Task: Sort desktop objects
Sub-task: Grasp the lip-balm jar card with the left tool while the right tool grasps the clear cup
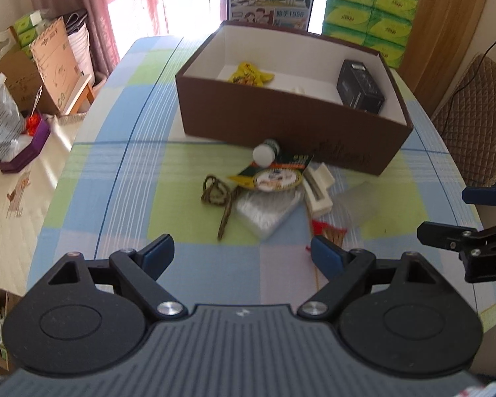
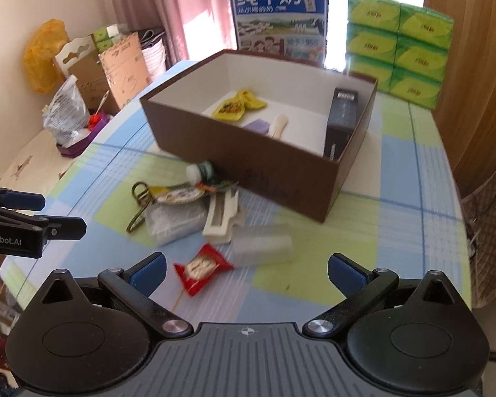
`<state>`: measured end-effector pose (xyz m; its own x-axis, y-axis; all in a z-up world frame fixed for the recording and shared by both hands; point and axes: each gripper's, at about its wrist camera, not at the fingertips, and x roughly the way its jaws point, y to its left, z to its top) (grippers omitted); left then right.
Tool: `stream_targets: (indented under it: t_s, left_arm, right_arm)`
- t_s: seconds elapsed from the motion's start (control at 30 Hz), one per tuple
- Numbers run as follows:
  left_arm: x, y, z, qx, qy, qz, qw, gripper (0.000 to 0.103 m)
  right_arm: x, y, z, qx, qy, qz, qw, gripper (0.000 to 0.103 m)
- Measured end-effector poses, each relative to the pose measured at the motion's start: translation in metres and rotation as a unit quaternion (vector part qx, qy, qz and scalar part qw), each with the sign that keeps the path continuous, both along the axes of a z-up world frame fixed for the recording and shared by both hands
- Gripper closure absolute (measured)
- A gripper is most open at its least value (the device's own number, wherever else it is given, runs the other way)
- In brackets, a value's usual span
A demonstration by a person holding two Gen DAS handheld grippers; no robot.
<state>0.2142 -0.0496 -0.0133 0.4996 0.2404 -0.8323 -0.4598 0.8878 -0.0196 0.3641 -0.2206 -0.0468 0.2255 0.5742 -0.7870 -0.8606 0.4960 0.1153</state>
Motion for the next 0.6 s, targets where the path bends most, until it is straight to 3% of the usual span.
stream_targets:
  t_s: [0.33,0.6]
  left_arm:
    - [-0.012,-0.001,-0.018,-0.007,0.017,-0.001,0.9998,0.017]
    - [0.001,0.015,-0.027,-0.013,0.027,-0.023,0.9993,0.019]
  right_arm:
    - [-0.010,-0.001,-0.024,-0.018,0.019,0.001,1.000,0.002]
    - [-0.006,0.006,-0.040,-0.027,0.041,-0.031,0.998,0.002]
